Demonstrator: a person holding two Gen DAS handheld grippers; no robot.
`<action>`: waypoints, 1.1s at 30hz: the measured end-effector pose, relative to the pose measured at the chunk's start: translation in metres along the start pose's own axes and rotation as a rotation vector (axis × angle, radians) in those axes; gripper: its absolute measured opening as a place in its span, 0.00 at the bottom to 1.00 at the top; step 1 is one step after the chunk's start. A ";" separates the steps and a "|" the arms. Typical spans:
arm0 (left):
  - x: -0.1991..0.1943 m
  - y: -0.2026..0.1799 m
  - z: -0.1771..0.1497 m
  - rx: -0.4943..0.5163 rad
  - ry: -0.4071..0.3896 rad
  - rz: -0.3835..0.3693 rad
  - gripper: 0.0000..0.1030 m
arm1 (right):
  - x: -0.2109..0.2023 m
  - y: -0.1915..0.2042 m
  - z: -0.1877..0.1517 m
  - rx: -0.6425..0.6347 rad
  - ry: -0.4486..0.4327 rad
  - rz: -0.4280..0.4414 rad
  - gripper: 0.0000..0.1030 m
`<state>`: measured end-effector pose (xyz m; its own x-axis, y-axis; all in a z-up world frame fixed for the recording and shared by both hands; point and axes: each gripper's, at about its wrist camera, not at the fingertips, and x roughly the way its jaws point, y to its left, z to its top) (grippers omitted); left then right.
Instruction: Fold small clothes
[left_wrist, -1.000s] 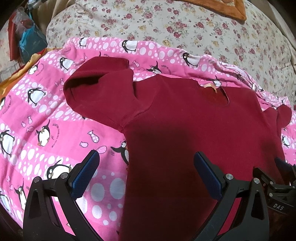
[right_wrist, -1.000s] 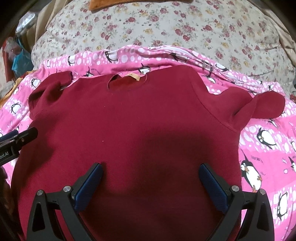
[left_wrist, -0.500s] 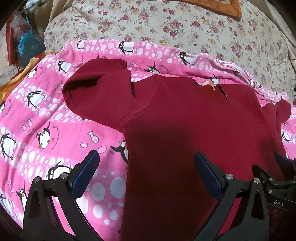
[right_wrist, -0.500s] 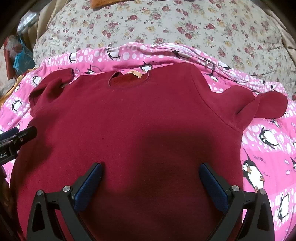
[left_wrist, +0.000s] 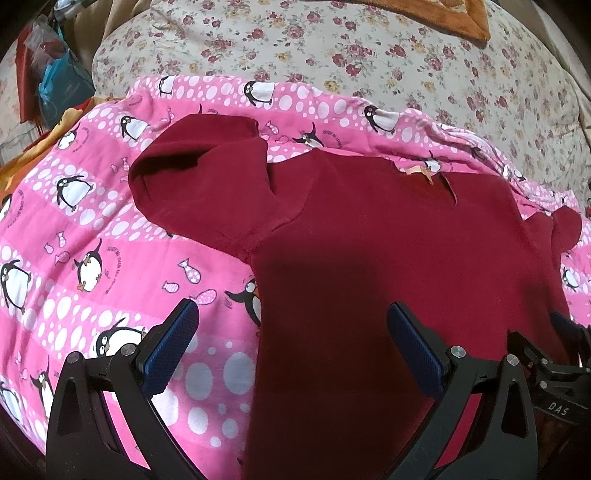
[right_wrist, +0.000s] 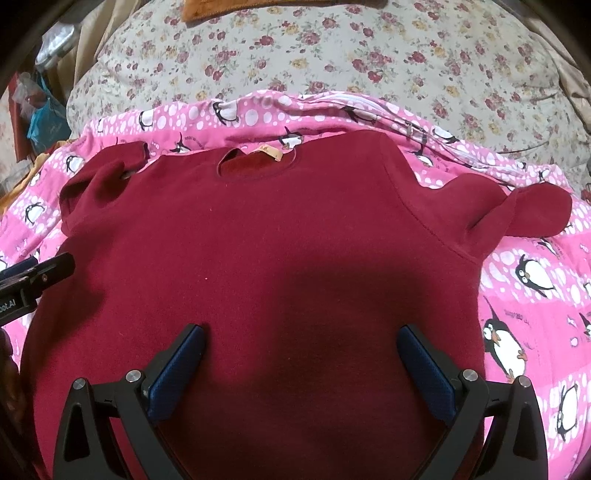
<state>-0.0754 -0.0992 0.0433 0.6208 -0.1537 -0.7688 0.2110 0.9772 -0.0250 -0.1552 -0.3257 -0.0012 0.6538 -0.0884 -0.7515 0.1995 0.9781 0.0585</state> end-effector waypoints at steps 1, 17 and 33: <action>-0.001 0.000 0.001 -0.002 -0.004 -0.003 0.99 | -0.003 0.000 0.001 0.012 0.002 -0.010 1.00; -0.028 0.039 0.014 -0.094 -0.064 -0.012 0.99 | -0.041 0.057 0.050 0.044 -0.065 0.076 1.00; -0.018 0.101 0.022 -0.204 -0.058 0.166 0.99 | -0.012 0.122 0.087 -0.036 -0.035 0.256 0.88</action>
<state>-0.0487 -0.0009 0.0685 0.6777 0.0082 -0.7353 -0.0499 0.9981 -0.0348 -0.0752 -0.2221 0.0722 0.7049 0.1575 -0.6916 -0.0020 0.9755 0.2200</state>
